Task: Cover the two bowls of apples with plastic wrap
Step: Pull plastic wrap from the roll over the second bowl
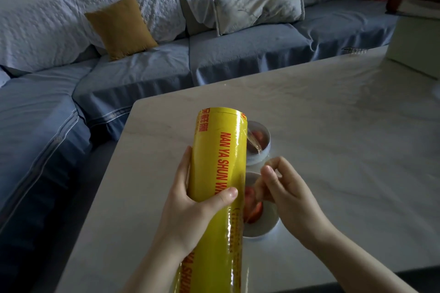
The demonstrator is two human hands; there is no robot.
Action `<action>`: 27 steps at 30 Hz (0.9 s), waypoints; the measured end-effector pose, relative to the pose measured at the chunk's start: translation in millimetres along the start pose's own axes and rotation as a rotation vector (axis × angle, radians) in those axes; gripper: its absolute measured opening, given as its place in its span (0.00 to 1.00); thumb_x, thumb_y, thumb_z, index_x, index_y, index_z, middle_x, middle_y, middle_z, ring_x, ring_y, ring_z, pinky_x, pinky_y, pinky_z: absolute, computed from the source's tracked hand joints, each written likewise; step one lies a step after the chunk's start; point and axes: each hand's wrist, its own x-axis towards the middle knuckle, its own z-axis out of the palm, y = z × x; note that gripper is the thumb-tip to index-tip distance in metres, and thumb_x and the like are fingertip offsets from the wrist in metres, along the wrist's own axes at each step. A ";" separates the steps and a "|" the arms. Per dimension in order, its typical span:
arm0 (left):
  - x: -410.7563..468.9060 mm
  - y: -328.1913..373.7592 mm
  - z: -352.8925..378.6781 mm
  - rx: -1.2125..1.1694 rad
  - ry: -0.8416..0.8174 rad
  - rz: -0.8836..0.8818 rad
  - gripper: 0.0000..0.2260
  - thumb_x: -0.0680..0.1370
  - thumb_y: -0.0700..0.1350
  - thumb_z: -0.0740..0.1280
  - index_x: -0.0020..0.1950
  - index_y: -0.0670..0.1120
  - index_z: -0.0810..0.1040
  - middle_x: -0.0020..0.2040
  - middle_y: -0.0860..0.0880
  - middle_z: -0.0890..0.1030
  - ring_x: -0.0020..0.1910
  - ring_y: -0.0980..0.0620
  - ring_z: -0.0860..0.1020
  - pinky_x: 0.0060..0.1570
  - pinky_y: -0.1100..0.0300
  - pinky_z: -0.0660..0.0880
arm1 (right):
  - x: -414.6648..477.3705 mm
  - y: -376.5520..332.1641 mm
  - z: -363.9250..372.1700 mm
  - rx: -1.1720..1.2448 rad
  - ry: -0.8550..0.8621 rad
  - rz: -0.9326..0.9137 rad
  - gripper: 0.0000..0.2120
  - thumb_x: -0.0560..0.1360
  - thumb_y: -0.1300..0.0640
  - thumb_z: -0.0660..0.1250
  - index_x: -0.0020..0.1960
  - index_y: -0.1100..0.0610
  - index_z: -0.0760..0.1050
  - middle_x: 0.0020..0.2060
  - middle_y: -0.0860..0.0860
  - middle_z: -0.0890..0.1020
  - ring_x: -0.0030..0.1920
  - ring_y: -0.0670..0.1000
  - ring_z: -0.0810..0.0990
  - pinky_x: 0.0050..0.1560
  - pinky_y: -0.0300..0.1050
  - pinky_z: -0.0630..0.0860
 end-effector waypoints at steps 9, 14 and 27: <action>8.1 6.3 4.0 0.053 0.001 0.022 0.47 0.56 0.58 0.74 0.71 0.66 0.54 0.57 0.60 0.75 0.50 0.55 0.79 0.47 0.56 0.79 | -2.1 7.3 -9.5 -0.033 -0.331 0.269 0.12 0.64 0.52 0.74 0.37 0.60 0.77 0.34 0.56 0.82 0.34 0.52 0.80 0.37 0.41 0.78; 16.3 8.9 -1.6 0.036 0.039 0.005 0.46 0.57 0.58 0.74 0.71 0.65 0.56 0.56 0.60 0.76 0.49 0.53 0.80 0.46 0.56 0.78 | -5.1 10.6 -12.2 -0.182 -0.316 0.153 0.17 0.69 0.50 0.69 0.40 0.66 0.76 0.36 0.53 0.80 0.39 0.50 0.77 0.42 0.42 0.73; 34.6 11.0 4.9 0.020 0.038 -0.019 0.46 0.58 0.57 0.74 0.73 0.62 0.56 0.57 0.55 0.77 0.50 0.52 0.80 0.48 0.51 0.80 | -7.9 4.6 -0.7 -0.118 -0.287 0.217 0.15 0.68 0.46 0.65 0.37 0.59 0.72 0.27 0.51 0.76 0.27 0.47 0.75 0.32 0.40 0.74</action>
